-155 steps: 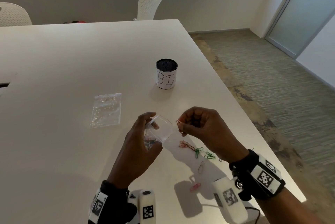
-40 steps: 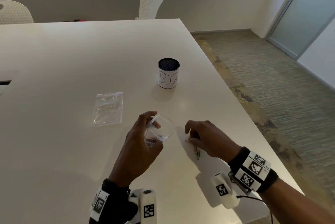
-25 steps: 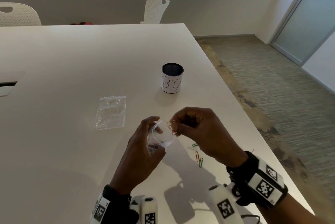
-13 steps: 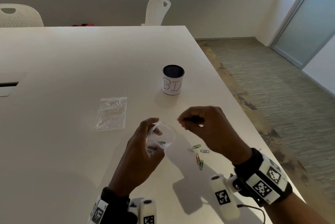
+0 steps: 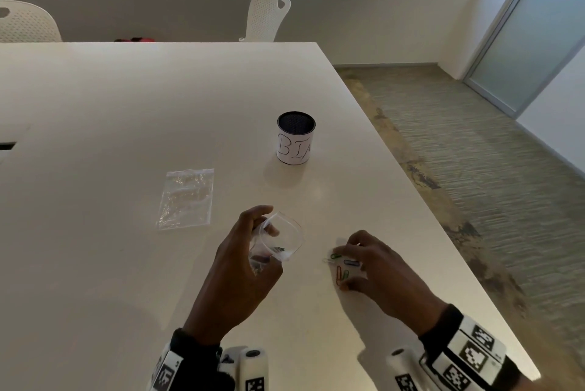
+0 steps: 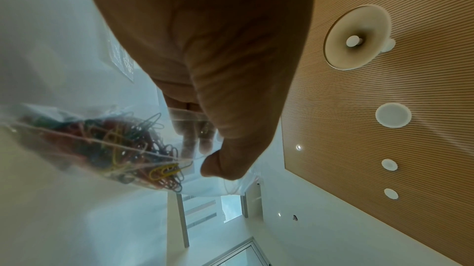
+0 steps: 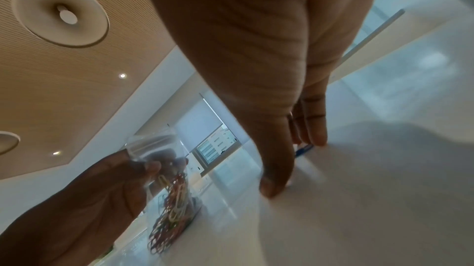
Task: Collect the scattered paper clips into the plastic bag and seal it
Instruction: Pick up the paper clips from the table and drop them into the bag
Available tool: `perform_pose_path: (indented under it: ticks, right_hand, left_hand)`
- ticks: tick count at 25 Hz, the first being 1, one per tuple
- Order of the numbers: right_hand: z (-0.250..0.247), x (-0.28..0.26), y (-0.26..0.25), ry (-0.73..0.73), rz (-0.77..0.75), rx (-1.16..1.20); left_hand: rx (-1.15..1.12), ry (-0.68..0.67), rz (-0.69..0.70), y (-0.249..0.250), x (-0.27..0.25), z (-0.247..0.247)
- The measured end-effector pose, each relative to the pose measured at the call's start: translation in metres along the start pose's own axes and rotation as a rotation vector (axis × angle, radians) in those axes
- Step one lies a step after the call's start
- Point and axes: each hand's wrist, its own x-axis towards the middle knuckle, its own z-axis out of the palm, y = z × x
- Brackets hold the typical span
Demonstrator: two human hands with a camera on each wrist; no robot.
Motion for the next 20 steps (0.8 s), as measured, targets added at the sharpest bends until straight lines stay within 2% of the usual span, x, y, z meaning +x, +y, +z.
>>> perform_pose_path:
  ticks: [4, 7, 12, 15, 20]
  right_hand:
    - [0.013, 0.003, -0.008, 0.119, -0.019, 0.038]
    - [0.011, 0.008, -0.015, 0.138, -0.013, 0.016]
    - [0.001, 0.021, -0.018, 0.005, 0.082, -0.022]
    - [-0.006, 0.026, -0.018, -0.092, 0.068, -0.065]
    - [-0.006, 0.029, -0.013, -0.074, -0.002, -0.057]
  left_hand:
    - [-0.007, -0.010, -0.005, 0.002, 0.000, 0.001]
    - [-0.002, -0.010, -0.001, 0.001, 0.000, 0.001]
    - [-0.005, -0.011, -0.004, 0.001, 0.000, 0.000]
    - [-0.013, -0.016, -0.008, 0.002, 0.000, 0.000]
    - [-0.001, -0.007, -0.001, 0.001, -0.001, 0.000]
